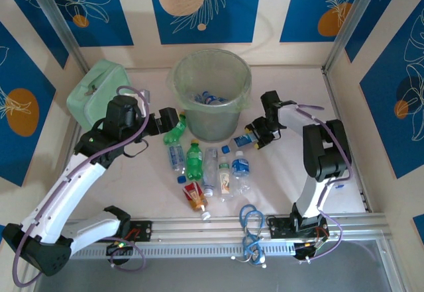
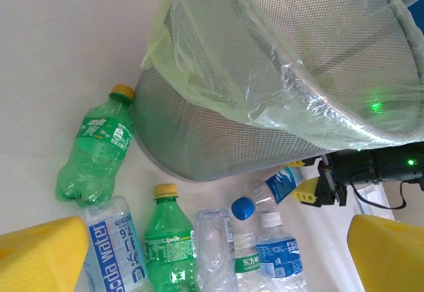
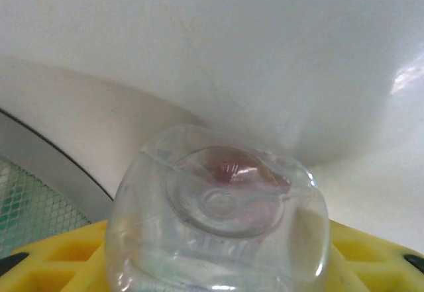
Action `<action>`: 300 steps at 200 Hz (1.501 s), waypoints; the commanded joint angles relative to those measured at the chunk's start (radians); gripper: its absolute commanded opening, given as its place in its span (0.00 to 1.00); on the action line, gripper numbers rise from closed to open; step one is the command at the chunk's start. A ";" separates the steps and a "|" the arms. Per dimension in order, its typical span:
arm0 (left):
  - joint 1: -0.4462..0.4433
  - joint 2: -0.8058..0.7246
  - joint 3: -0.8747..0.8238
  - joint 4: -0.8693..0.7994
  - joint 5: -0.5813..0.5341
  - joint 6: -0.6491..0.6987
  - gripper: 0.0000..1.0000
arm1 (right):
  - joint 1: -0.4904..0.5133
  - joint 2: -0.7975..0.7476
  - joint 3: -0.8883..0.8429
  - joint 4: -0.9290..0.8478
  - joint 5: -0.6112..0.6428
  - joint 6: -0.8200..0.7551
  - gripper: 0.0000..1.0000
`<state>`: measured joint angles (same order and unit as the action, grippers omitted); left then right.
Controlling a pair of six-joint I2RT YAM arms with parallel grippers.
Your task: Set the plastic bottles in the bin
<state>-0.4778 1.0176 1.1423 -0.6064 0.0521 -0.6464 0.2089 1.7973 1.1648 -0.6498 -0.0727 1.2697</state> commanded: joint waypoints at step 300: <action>-0.243 0.186 0.139 0.379 0.343 0.050 0.99 | 0.375 -0.604 0.224 0.188 0.043 -0.234 0.55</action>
<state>-0.7136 1.1900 1.2522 -0.2604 0.3988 -0.6216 0.5663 1.1854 1.3445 -0.4889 -0.0475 1.0466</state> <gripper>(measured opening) 0.995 0.549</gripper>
